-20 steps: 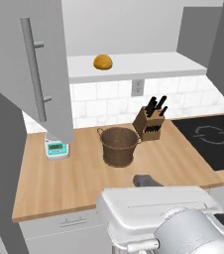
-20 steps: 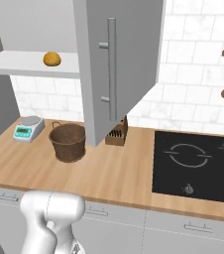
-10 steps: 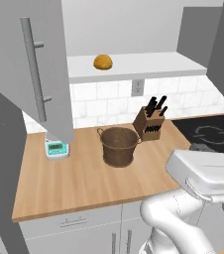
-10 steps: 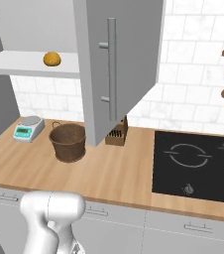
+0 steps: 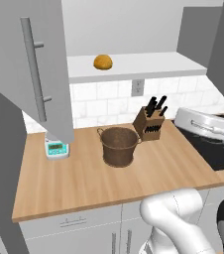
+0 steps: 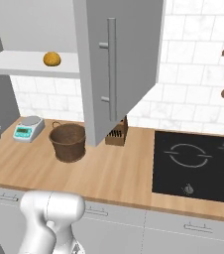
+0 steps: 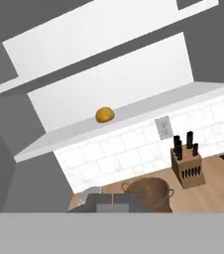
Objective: Open the cabinet, pick up the bread from the cabinet and place it in the basket. Then move the basket to the dining counter.
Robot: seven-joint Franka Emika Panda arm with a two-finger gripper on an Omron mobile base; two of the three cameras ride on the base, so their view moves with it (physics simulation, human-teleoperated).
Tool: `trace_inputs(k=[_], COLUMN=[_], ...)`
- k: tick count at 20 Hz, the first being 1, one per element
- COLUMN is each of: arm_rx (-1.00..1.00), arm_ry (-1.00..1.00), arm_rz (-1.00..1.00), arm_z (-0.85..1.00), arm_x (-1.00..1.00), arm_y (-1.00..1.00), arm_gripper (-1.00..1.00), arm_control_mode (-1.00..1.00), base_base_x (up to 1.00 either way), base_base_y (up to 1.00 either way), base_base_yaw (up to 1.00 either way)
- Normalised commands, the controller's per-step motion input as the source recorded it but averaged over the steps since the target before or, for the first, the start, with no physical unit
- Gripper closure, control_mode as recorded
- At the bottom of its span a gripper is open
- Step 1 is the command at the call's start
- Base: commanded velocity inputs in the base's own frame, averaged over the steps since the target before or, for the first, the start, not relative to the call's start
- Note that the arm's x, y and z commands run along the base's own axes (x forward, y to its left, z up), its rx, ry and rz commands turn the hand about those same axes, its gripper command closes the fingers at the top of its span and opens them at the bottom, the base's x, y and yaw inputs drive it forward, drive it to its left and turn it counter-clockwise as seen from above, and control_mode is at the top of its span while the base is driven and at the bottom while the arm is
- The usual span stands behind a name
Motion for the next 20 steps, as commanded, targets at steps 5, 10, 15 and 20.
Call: trace_inputs(k=[5,10,15,20], arm_rx=[0.0,0.0,-0.16,-0.16], arm_ry=[0.16,0.12,0.01,-0.02], arm_rz=[0.08,0.08,0.0,0.0], arm_z=[0.26,0.08,0.0,0.0], arm_x=[0.35,0.25,0.48,0.7], arm_y=[0.01,0.0,0.0,-0.04], arm_gripper=[1.0,1.0,1.0,-1.0], arm_control_mode=[-1.0,-1.0,-1.0,-1.0], base_base_x=[0.0,0.0,0.0,0.0], base_base_y=[0.0,0.0,0.0,0.0], base_base_yaw=[0.0,0.0,0.0,0.0])
